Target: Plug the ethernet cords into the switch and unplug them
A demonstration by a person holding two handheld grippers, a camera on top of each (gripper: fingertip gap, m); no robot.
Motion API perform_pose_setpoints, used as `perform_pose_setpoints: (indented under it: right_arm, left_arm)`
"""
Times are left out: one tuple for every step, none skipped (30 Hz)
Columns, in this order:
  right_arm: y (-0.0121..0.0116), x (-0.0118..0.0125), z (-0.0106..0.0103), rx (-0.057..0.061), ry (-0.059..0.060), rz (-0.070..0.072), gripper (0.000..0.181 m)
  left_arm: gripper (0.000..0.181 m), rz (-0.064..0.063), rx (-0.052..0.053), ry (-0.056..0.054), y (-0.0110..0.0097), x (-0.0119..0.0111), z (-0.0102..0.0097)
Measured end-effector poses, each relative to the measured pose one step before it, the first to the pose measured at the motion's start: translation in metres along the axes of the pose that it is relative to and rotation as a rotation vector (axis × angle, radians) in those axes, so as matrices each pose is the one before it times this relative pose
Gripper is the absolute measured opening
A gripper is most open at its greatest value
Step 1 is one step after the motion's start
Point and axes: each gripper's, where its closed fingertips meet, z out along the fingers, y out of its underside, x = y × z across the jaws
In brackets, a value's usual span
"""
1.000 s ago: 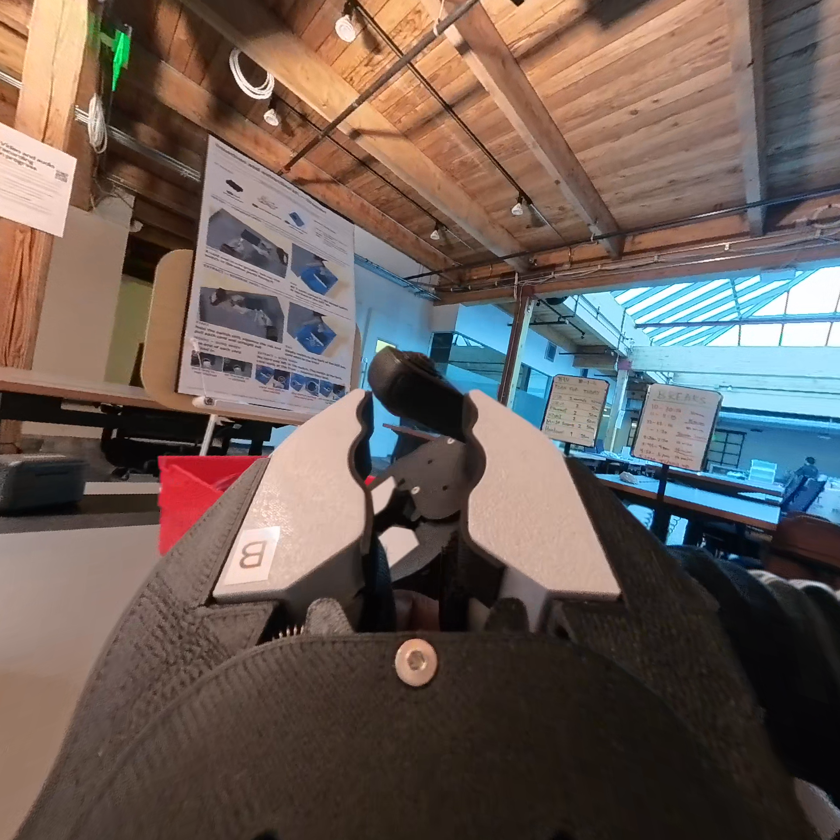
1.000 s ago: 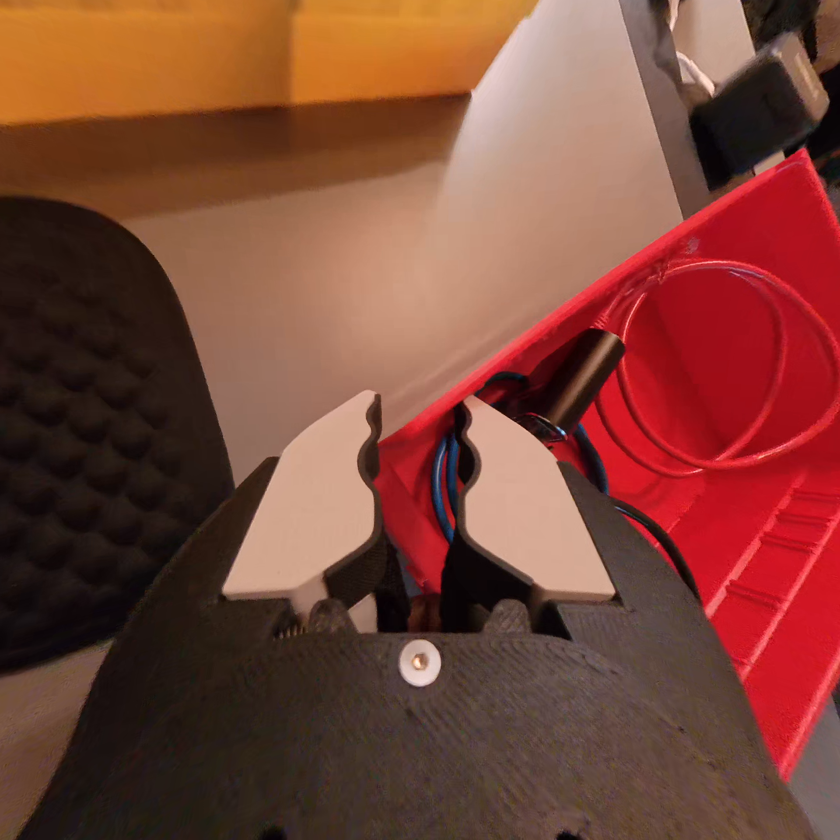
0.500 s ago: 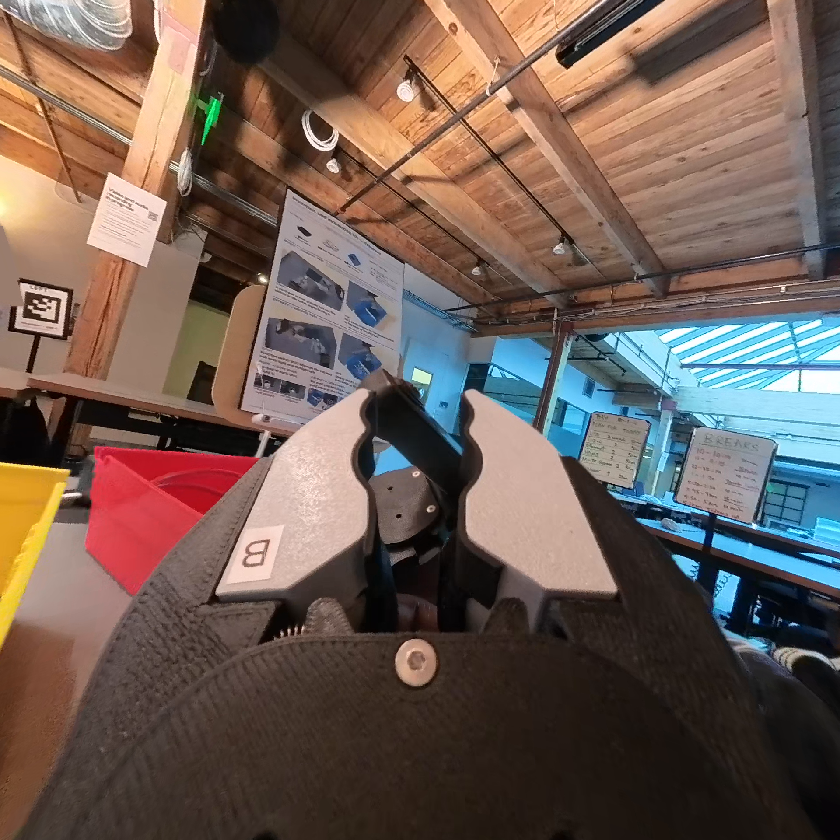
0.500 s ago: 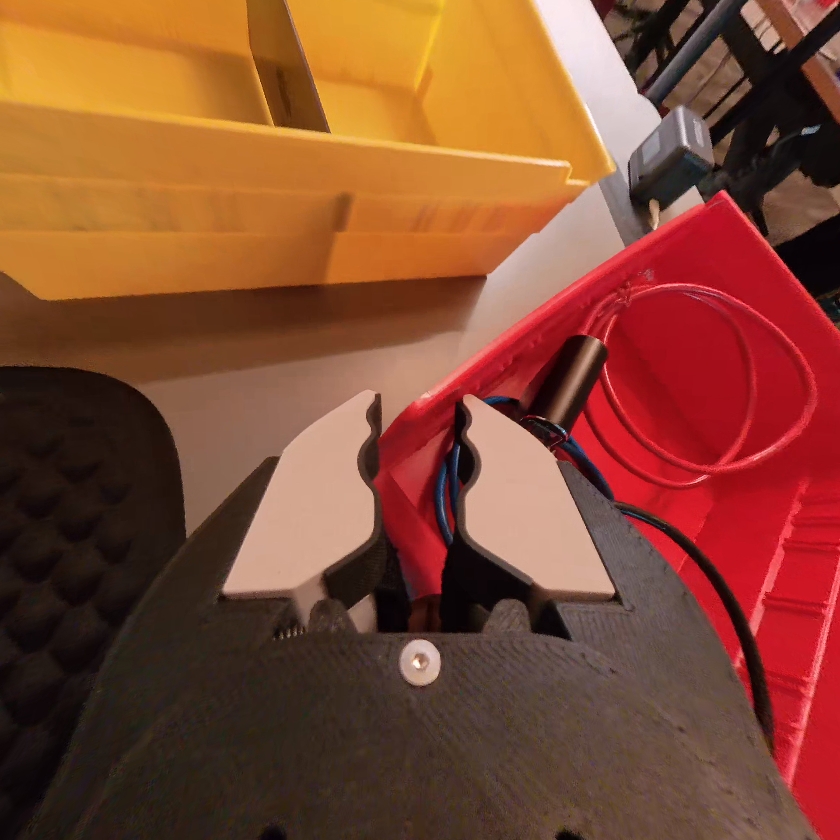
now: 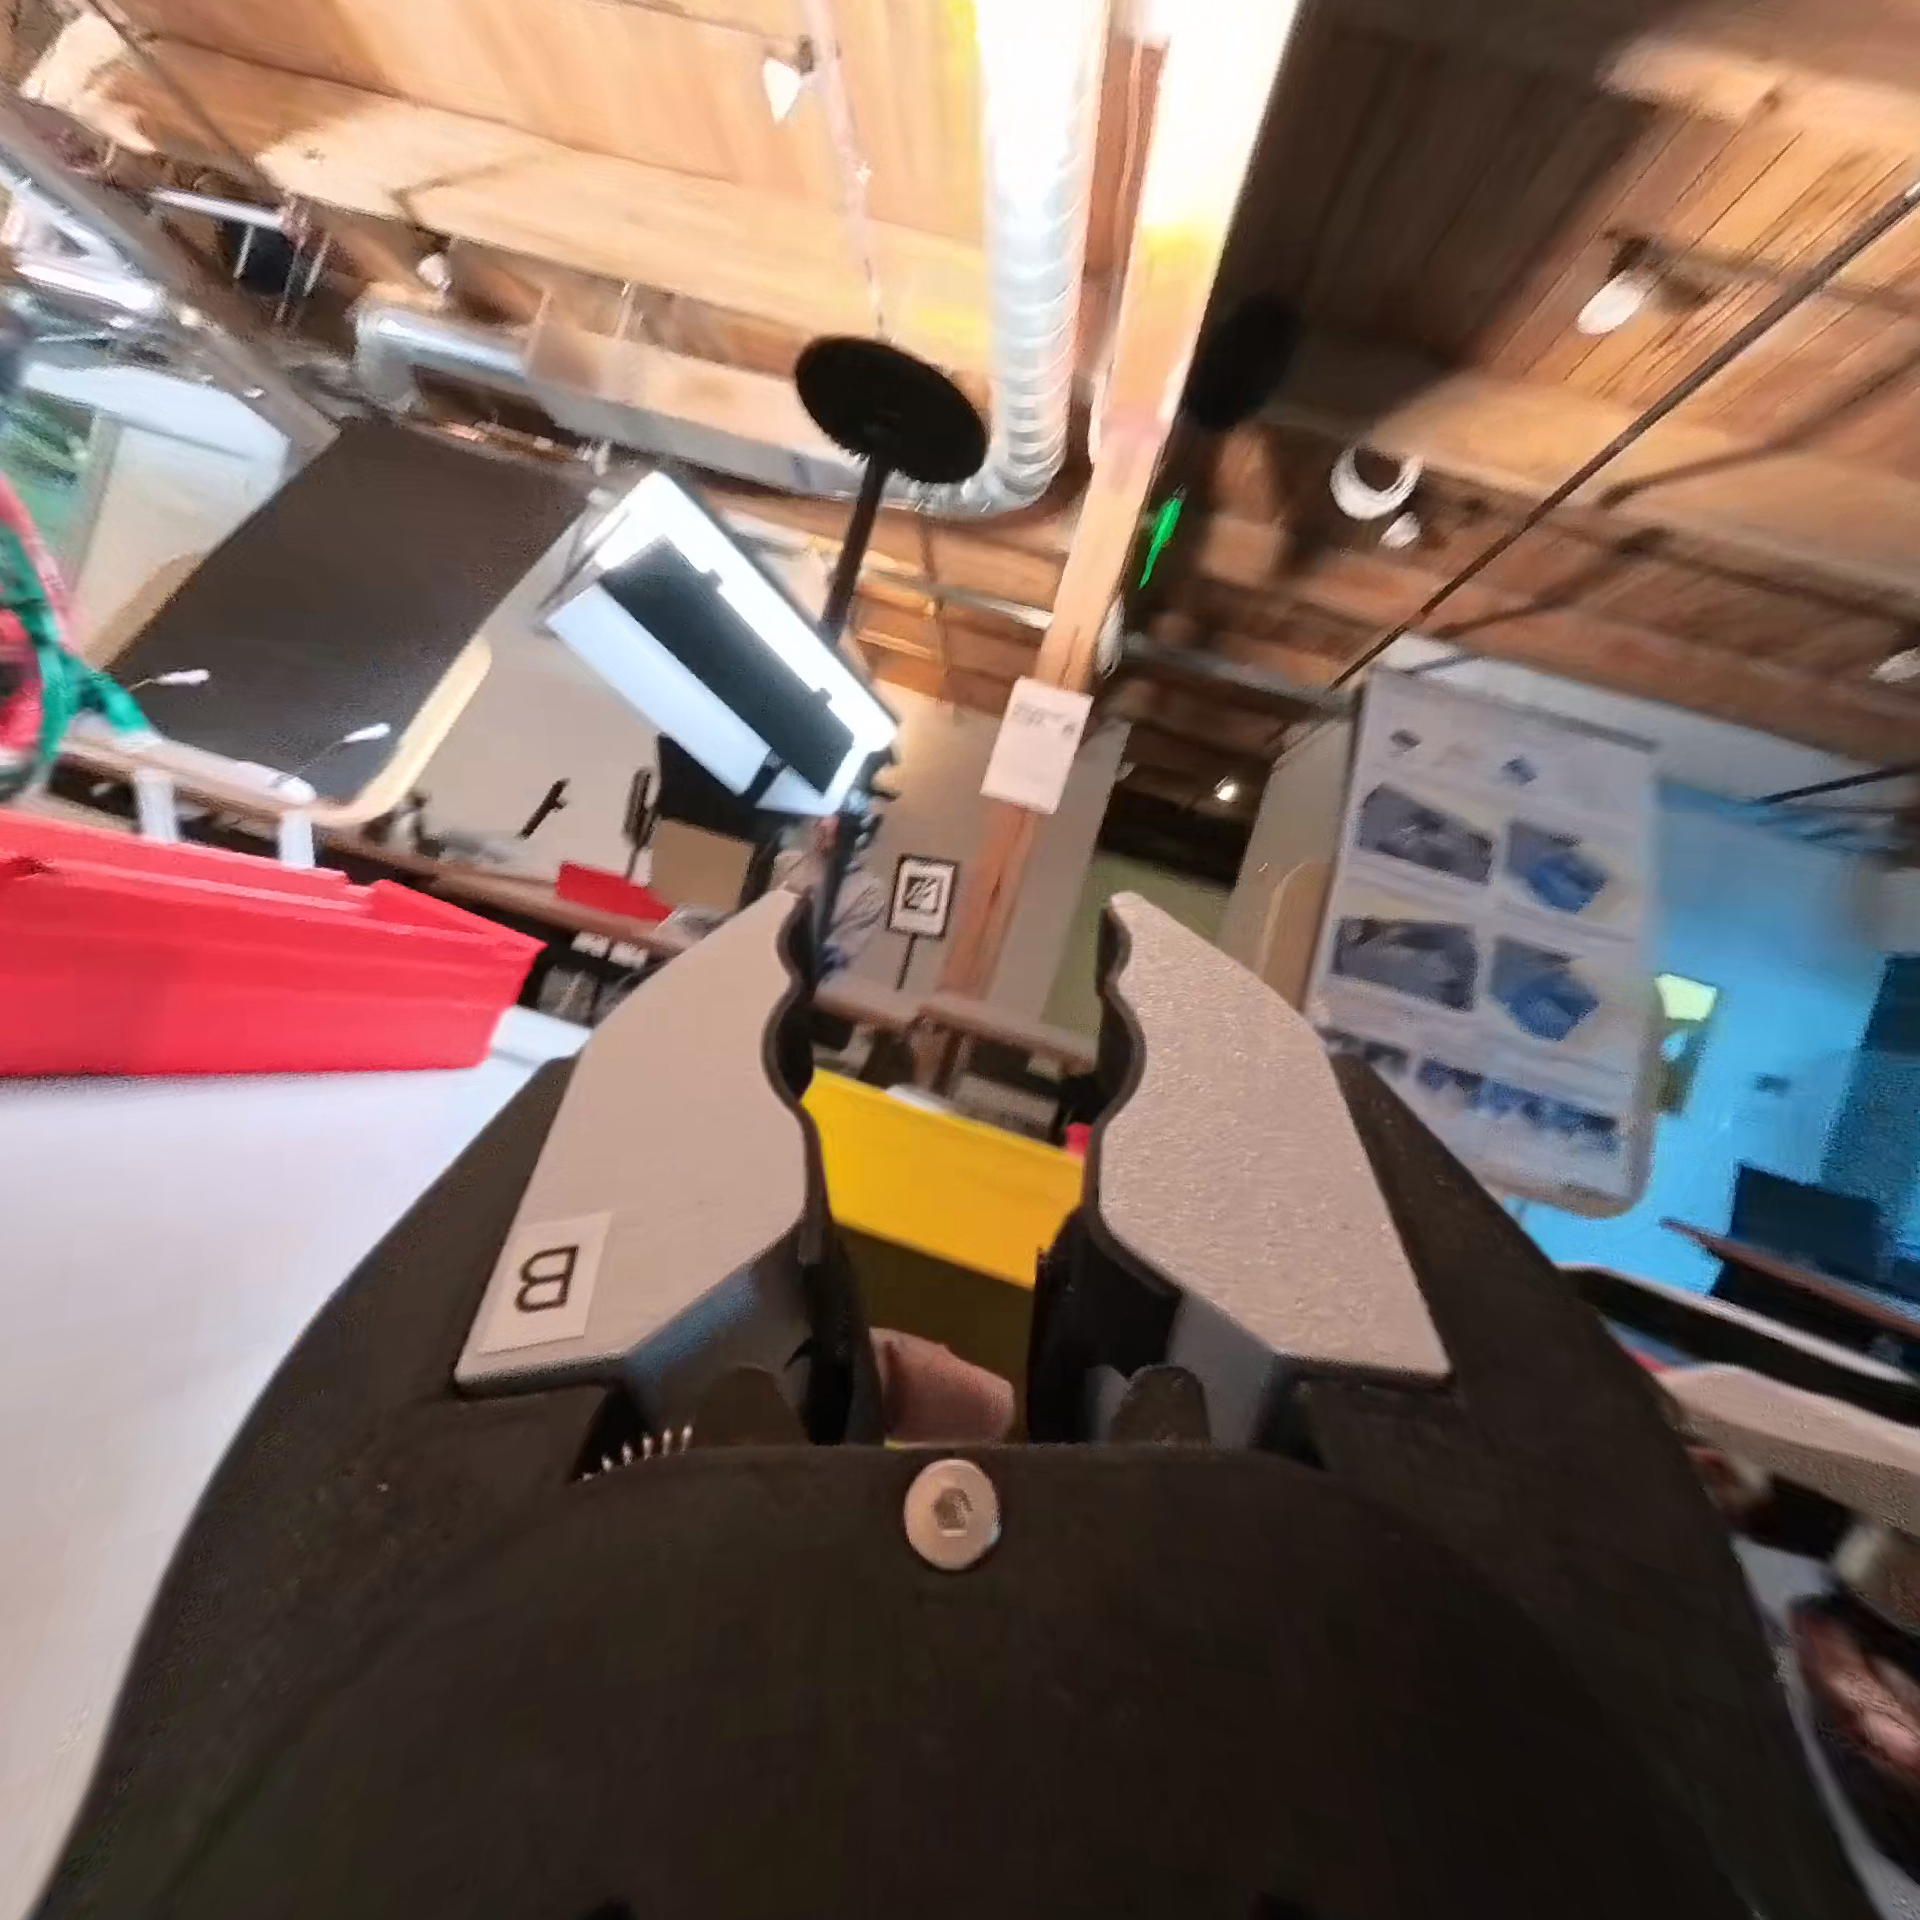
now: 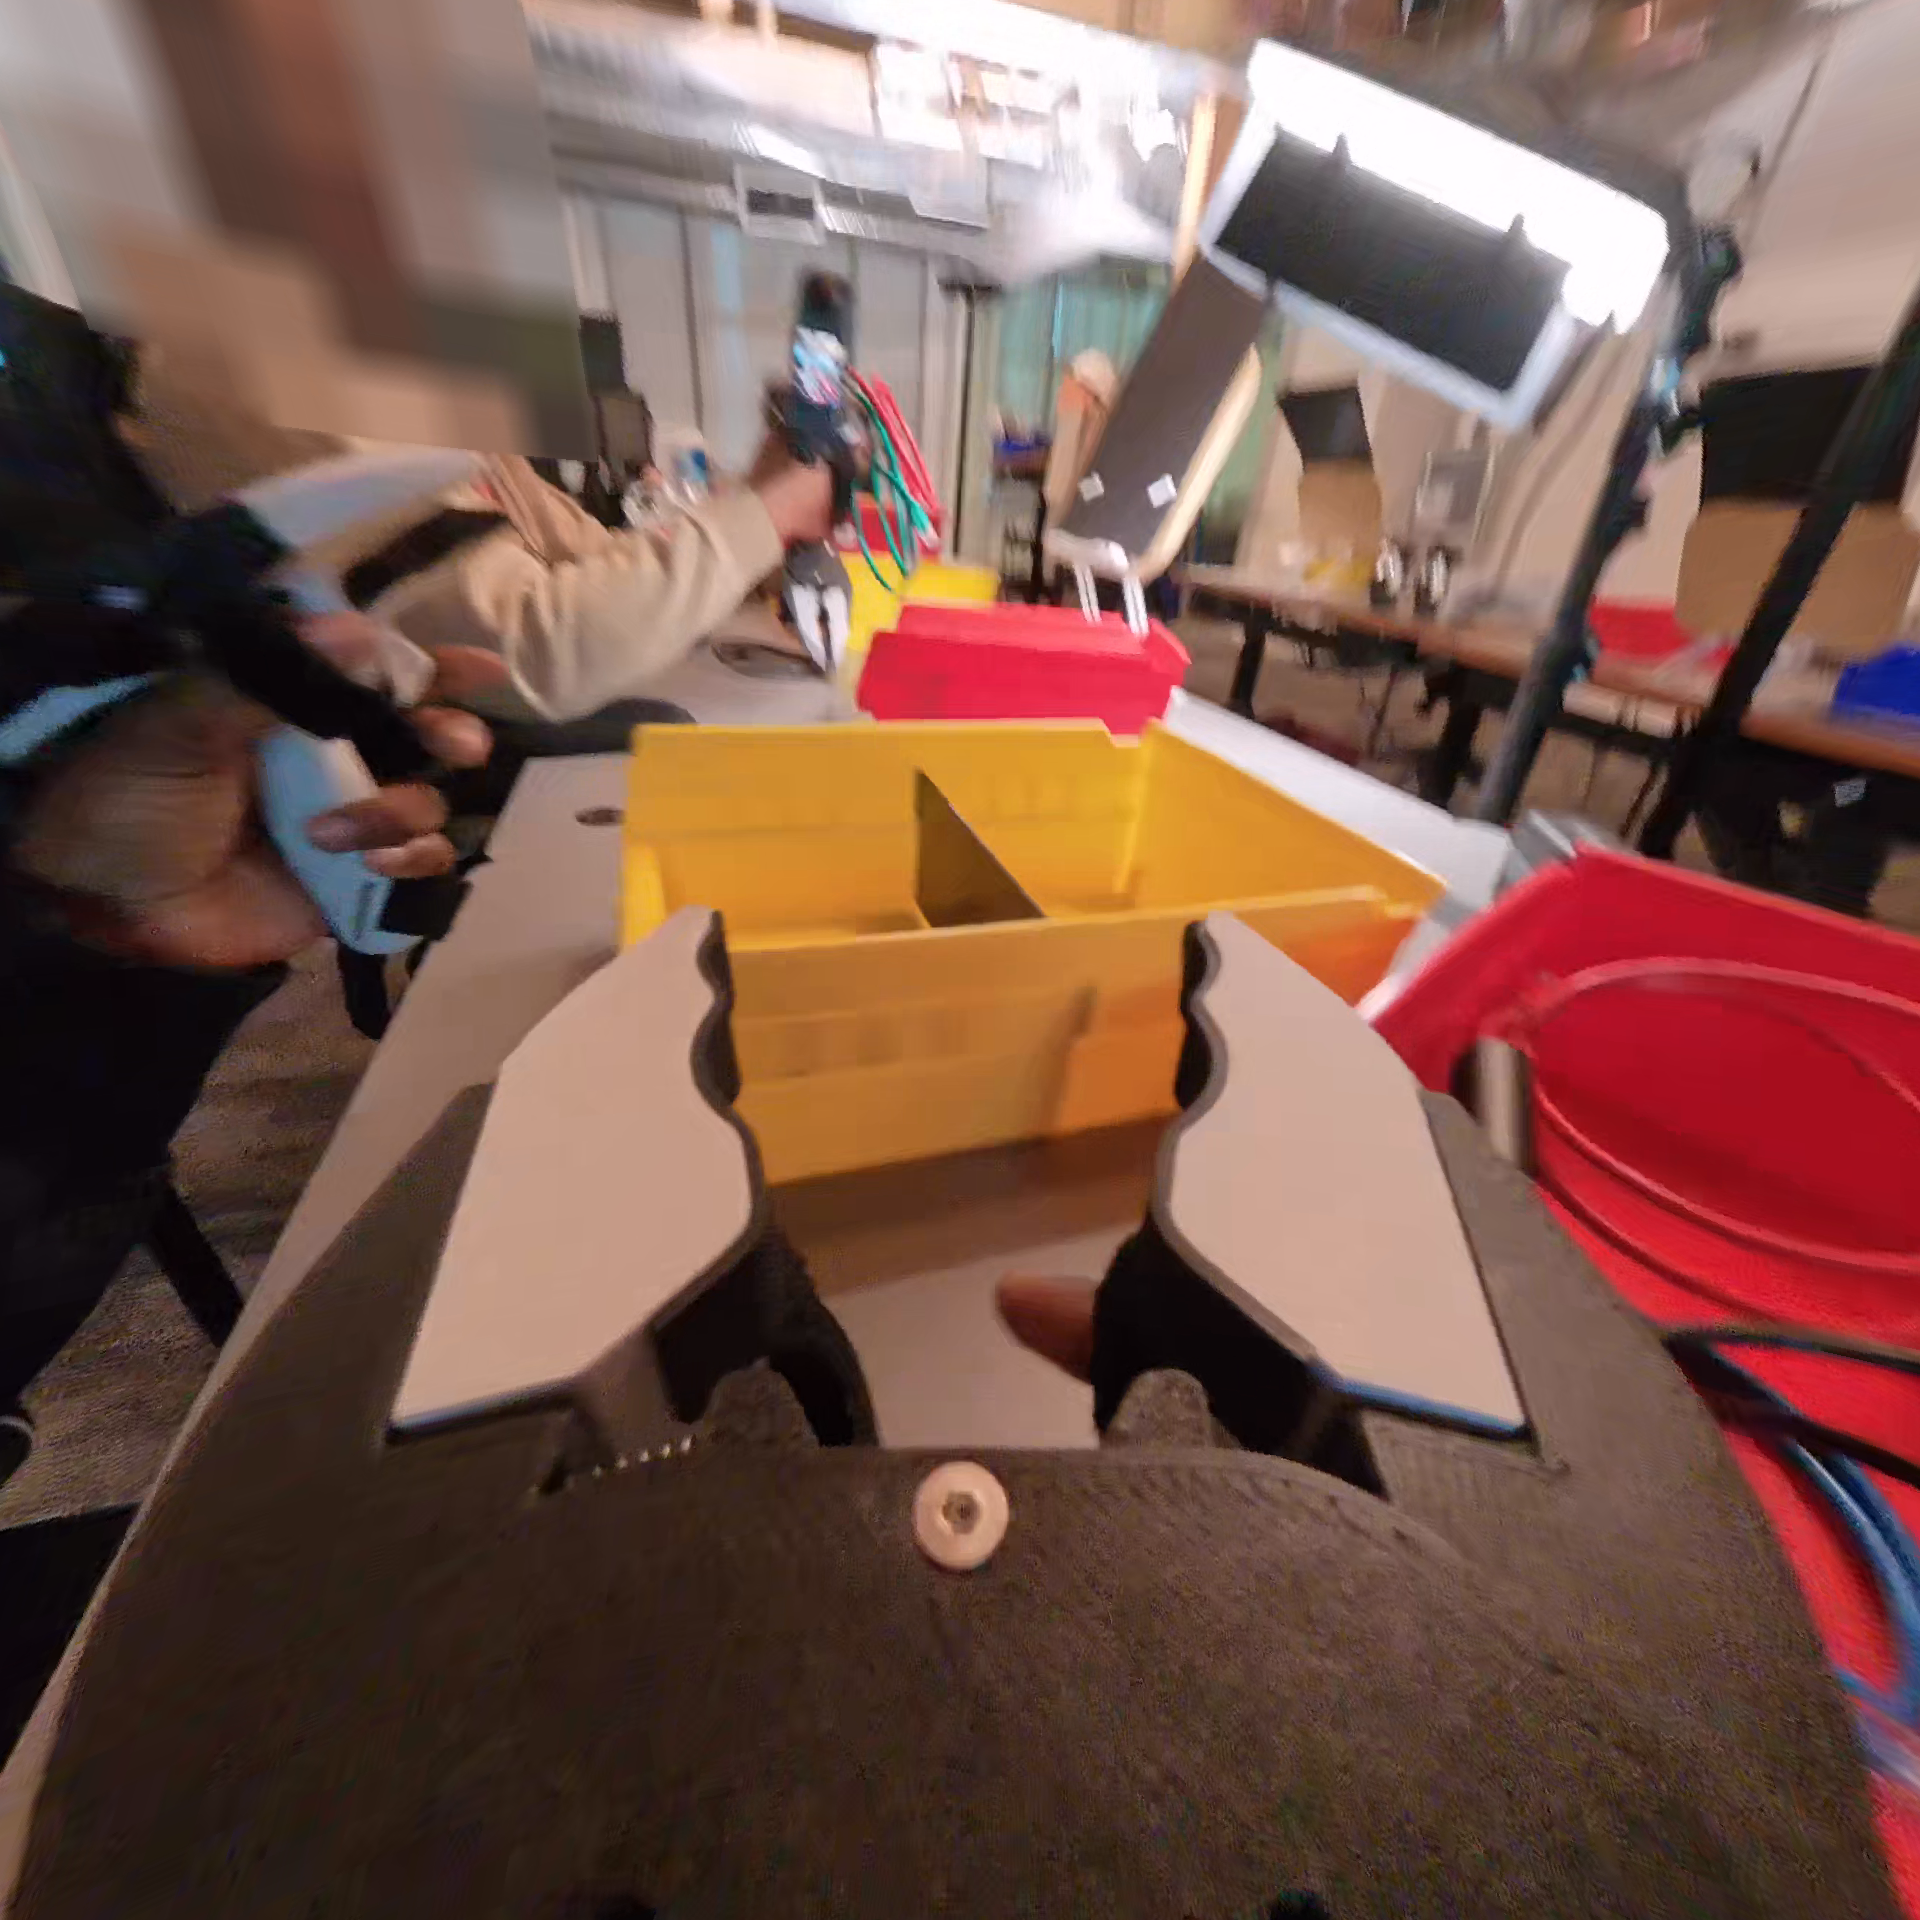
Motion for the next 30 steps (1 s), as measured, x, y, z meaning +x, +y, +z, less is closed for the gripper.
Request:
perform_pose_setpoints:
  right_arm:
    - [0.00059, -0.01514, 0.00066, 0.0375, -0.0324, -0.0319, 0.092]
    - [0.00656, -0.01595, 0.00233, -0.0124, -0.0465, -0.0183, 0.098]
    - [0.00978, -0.01534, 0.0042, -0.0385, -0.0512, 0.0079, 0.105]
    - [0.01061, -0.01364, 0.00567, -0.0444, -0.0491, 0.022, 0.111]
    - [0.01044, -0.00821, 0.00575, -0.0499, -0.0249, 0.0046, 0.111]
    - [0.00769, -0.00161, 0.00482, -0.0511, 0.0101, -0.0214, 0.109]
    - [0.00408, 0.0004, 0.00374, -0.039, 0.0167, -0.022, 0.108]
    - [0.00334, -0.0004, 0.00329, -0.0317, 0.0045, -0.0126, 0.105]
    - [0.00425, -0.00123, 0.00333, -0.0337, -0.0028, -0.0088, 0.102]
    - [0.00449, -0.00152, 0.00352, -0.036, -0.0041, -0.0118, 0.103]
    - [0.00374, -0.00211, 0.00312, -0.0329, -0.0068, -0.0145, 0.103]
    - [0.00286, -0.00156, 0.00251, -0.0254, -0.0034, -0.0132, 0.102]
    - [0.00169, -0.00017, 0.00168, -0.0155, 0.0047, -0.0095, 0.102]
    - [0.00054, 0.00003, 0.00104, -0.0065, 0.0035, -0.0057, 0.1]
    - [-0.00031, 0.00004, 0.00065, -0.0009, 0.0007, -0.0026, 0.1]
    - [-0.00139, 0.00078, 0.00063, 0.0031, 0.0031, -0.0024, 0.101]
    - [-0.00284, 0.00165, 0.00105, 0.0117, 0.007, 0.0008, 0.104]
    - [-0.00384, 0.0044, 0.00118, 0.0189, 0.0244, 0.0146, 0.108]
    - [-0.00325, 0.00649, 0.00133, 0.0153, 0.0345, 0.025, 0.108]
    - [-0.00184, 0.00544, 0.00197, 0.008, 0.0233, 0.0319, 0.107]
    - [-0.00103, 0.0062, 0.00196, 0.0028, 0.0264, 0.0357, 0.107]
    - [-0.00081, 0.00698, 0.00127, 0.0039, 0.0335, 0.0337, 0.104]
    - [-0.00128, 0.00628, 0.00068, 0.0094, 0.0305, 0.0266, 0.101]
    - [-0.00143, 0.00462, 0.00056, 0.0108, 0.0222, 0.0182, 0.098]
    - [-0.00193, 0.00245, 0.00071, 0.0118, 0.0094, 0.0116, 0.097]
    - [-0.00421, 0.00127, 0.00085, 0.0262, 0.0031, 0.0099, 0.099]
    - [-0.00646, 0.00132, 0.00075, 0.0448, 0.0052, 0.0094, 0.103]
    - [-0.00607, 0.0015, 0.00048, 0.0425, 0.0087, 0.0059, 0.103]
    - [-0.00368, 0.00034, 0.00095, 0.0281, 0.0036, 0.0014, 0.103]
    - [0.00018, -0.00058, 0.00128, 0.0029, 0.0002, -0.0058, 0.103]
  left_arm:
    - [0.057, 0.0166, -0.0378, -0.0244, 0.00187, -0.01391, -0.00273]
    - [0.064, 0.025, -0.0407, -0.0252, 0.00417, -0.01224, -0.00183]
    - [0.073, 0.0396, -0.0482, -0.0318, 0.00676, -0.01184, -0.00067]
    - [0.082, 0.0482, -0.0542, -0.0365, 0.00896, -0.01116, 0.00065]
    - [0.086, 0.049, -0.0555, -0.0283, 0.01055, -0.00892, 0.00267]
    - [0.088, 0.0438, -0.0582, -0.0107, 0.01206, -0.00529, 0.00505]
    - [0.088, 0.0325, -0.069, 0.0219, 0.01379, 0.00049, 0.0069]
    - [0.088, 0.0195, -0.0768, 0.0304, 0.01403, 0.00257, 0.00785]
    - [0.088, 0.0199, -0.0685, 0.004, 0.01171, -0.0009, 0.00868]
    - [0.084, 0.0344, -0.059, -0.0219, 0.01024, -0.00448, 0.00853]
    - [0.072, 0.0448, -0.0546, -0.031, 0.00935, -0.00534, 0.007]
    - [0.054, 0.0432, -0.0435, -0.0301, 0.00767, -0.00436, 0.00513]
    - [0.035, 0.0266, -0.0024, -0.0666, 0.00151, -0.00888, 0.00139]
    - [0.014, 0.0205, 0.0143, -0.0368, -0.00114, -0.00555, -0.00263]
    - [0.011, -0.0128, -0.0036, 0.0458, 0.0, 0.00535, -0.00487]
    - [0.007, -0.0398, -0.0209, 0.057, 0.00088, 0.00701, -0.0074]
    - [0.003, -0.0319, -0.0244, 0.0546, 0.00145, 0.00816, -0.00928]
    - [0.002, -0.0106, -0.0313, 0.0349, 0.00326, 0.00684, -0.01054]
    - [0.003, 0.0112, -0.0333, 0.0062, 0.00382, 0.00275, -0.01049]
    - [0.004, 0.0163, -0.0178, -0.0015, 0.00098, 0.00097, -0.00874]
    - [0.008, 0.0003, 0.0087, -0.0115, -0.00403, -0.00105, -0.00676]
    - [0.018, -0.0135, 0.0328, -0.0141, -0.00743, -0.00168, -0.00516]
    - [0.032, -0.0142, 0.0413, -0.0016, -0.00741, 0.00022, -0.00344]
    - [0.043, -0.007, 0.0327, 0.0044, -0.00487, 0.00146, -0.00151]
    - [0.05, -0.0014, 0.0256, -0.0049, -0.0023, -0.00015, 0.001]
    - [0.057, -0.0036, 0.019, -0.0254, 0.00016, -0.00312, 0.00345]
    - [0.065, -0.0064, 0.0094, -0.0324, 0.00253, -0.00394, 0.00476]
    - [0.074, 0.0012, -0.0059, -0.0102, 0.00504, -0.00006, 0.00491]
    - [0.078, 0.0118, -0.014, 0.0121, 0.00595, 0.00359, 0.00463]
    - [0.079, 0.0117, -0.0094, 0.0123, 0.00497, 0.0037, 0.00481]
